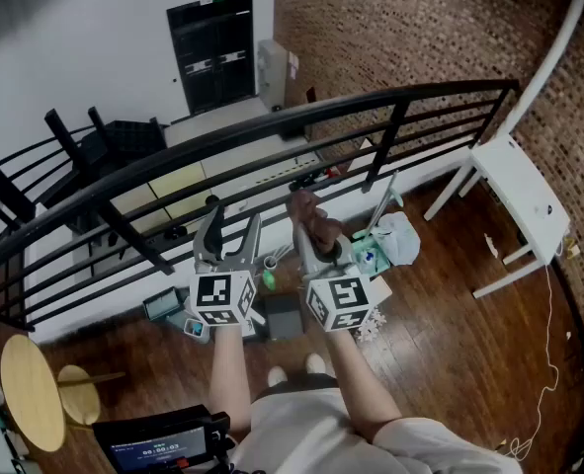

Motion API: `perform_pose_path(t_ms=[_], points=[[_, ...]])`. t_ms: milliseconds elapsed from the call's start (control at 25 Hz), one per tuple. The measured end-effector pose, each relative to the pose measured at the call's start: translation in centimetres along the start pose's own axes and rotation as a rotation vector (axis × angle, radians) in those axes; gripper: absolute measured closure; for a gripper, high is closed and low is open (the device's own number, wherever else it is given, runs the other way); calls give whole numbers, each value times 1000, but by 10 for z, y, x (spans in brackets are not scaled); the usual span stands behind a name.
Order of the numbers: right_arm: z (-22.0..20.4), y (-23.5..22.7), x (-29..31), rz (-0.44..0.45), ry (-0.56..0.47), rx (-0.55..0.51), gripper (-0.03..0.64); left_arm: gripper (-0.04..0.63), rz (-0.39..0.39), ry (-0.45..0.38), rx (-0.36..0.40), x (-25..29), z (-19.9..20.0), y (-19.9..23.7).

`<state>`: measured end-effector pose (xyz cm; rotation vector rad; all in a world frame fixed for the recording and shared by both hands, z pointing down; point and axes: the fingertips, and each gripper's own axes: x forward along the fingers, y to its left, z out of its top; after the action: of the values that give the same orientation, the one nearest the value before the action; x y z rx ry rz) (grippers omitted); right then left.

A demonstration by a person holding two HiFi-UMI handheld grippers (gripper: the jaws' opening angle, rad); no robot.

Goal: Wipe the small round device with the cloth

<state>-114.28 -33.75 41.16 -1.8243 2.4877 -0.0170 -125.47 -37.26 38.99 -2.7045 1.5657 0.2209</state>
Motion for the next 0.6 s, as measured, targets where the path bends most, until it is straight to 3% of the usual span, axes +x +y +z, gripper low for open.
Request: perform_pose_path(t_ms=[240, 440, 600], points=[[43, -132, -99, -190, -60, -12, 591, 322, -194, -13, -3, 52, 12, -160], [77, -275, -247, -419, -88, -42, 590, 322, -444, -18, -43, 96, 17, -380], [86, -365, -370, -600, -91, -57, 590, 322, -646, -8, -70, 92, 7, -544]])
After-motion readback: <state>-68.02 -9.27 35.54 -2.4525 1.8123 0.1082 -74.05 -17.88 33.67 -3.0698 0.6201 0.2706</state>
